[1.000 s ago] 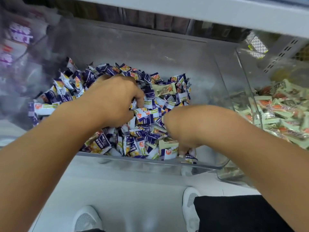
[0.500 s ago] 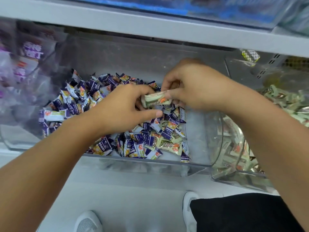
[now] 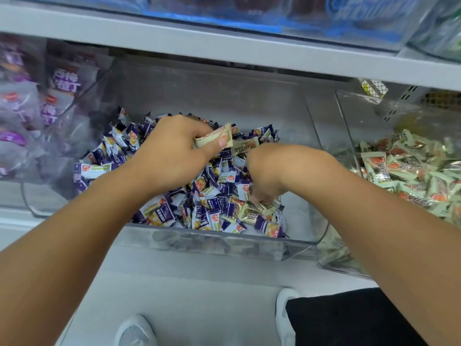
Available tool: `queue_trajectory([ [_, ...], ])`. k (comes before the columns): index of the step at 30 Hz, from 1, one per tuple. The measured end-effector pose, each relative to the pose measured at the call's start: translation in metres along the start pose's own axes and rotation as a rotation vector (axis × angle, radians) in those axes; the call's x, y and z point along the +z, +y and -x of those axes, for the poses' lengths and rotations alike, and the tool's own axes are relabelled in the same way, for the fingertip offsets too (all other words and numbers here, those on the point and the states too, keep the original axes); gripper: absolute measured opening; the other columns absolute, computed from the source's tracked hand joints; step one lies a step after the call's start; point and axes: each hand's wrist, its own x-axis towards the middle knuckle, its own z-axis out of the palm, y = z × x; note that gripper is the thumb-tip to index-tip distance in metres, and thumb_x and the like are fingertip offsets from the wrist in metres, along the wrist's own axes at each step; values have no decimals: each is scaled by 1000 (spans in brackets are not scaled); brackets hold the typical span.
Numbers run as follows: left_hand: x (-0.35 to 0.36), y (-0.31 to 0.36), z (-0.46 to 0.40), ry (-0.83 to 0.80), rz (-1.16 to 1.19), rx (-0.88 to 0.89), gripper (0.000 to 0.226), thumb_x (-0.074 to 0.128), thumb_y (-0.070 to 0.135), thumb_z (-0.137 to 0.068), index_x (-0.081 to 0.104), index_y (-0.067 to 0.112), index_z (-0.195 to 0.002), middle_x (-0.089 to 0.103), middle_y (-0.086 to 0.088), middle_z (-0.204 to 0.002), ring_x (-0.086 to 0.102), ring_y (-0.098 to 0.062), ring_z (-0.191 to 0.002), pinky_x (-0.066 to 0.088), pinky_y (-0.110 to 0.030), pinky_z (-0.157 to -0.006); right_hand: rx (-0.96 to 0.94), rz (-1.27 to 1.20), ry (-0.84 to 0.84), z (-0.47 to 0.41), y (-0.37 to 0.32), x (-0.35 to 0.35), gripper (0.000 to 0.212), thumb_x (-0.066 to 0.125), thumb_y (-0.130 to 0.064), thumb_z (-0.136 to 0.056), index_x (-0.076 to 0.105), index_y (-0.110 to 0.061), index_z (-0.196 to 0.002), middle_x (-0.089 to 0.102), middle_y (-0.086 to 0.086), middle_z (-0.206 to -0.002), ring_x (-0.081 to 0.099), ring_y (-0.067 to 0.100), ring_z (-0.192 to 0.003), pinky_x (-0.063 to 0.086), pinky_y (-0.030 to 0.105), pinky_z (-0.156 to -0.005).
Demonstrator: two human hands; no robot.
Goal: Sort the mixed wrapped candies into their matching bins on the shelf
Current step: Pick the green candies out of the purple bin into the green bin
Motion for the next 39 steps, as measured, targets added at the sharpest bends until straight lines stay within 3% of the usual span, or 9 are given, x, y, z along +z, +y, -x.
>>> queue_trajectory([
  [6, 4, 3, 5, -236, -8, 37, 36, 46, 12, -100, 50, 39, -123, 66, 10, -93, 67, -16, -80, 56, -37, -65, 23, 52, -36, -4, -6, 0, 54, 72, -30, -90, 55, -6, -135, 60, 6, -119, 54, 26, -94, 50, 38, -90],
  [13, 7, 8, 5, -344, 39, 12, 28, 44, 7, -101, 50, 34, -99, 61, 0, -90, 45, -3, -44, 37, -17, -41, -70, 232, -169, -12, -20, 12, 50, 65, -39, -94, 55, -10, -134, 50, 4, -100, 56, 29, -105, 48, 45, -101],
  [16, 6, 7, 7, -294, 31, 11, 14, 61, 21, -95, 52, 30, -90, 57, 1, -70, 39, -5, -44, 35, -15, -44, -96, 229, -87, -5, -14, 11, 14, 64, -22, -95, 57, -12, -99, 52, 2, -83, 56, 21, -74, 54, 33, -73],
  [19, 5, 8, 6, -221, 61, -33, 14, 66, 38, -90, 57, 27, -91, 51, 9, -61, 43, 1, -44, 31, -11, -43, -96, 4, 61, 7, 11, -1, 21, 64, -14, -92, 53, -10, -74, 55, 1, -64, 52, 16, -54, 46, 28, -52],
  [25, 3, 12, 0, -244, 322, -139, 29, 73, 43, -82, 65, 16, -93, 62, 7, -59, 52, -3, -47, 40, -16, -46, -250, -1215, 317, 3, 38, -17, 20, 81, -7, -79, 64, -8, -91, 74, 11, -77, 76, 21, -72, 61, 32, -71],
  [29, 1, 10, -1, -243, 300, -112, 19, 70, 31, -89, 67, 12, -88, 52, 14, -45, 41, 1, -40, 32, -13, -42, -292, -1354, 273, -3, 28, -14, 18, 80, -10, -80, 67, -3, -91, 74, 17, -82, 76, 27, -81, 60, 38, -83],
  [32, 0, 5, -1, -204, 171, -167, 21, 66, 30, -93, 62, 15, -80, 55, 16, -46, 42, 1, -37, 32, -16, -42, -175, -1142, 217, -1, 28, -14, 21, 72, -20, -90, 66, -6, -105, 74, 11, -89, 75, 18, -75, 62, 31, -72],
  [35, -1, 4, -1, -139, 263, -262, 7, 61, 21, -97, 63, 17, -92, 71, 2, -74, 54, 2, -40, 40, -17, -44, -106, -321, 108, 9, 12, -6, 28, 66, -31, -94, 57, -14, -74, 59, -3, -69, 58, 8, -56, 49, 22, -51],
  [39, -2, 4, 0, -180, 306, -255, 10, 60, 6, -92, 61, 16, -94, 71, -11, -88, 58, -13, -47, 47, -27, -46, -45, 5, -88, 3, -26, 13, 39, 57, -29, -101, 47, -10, -68, 51, 2, -72, 49, 16, -60, 48, 30, -61],
])
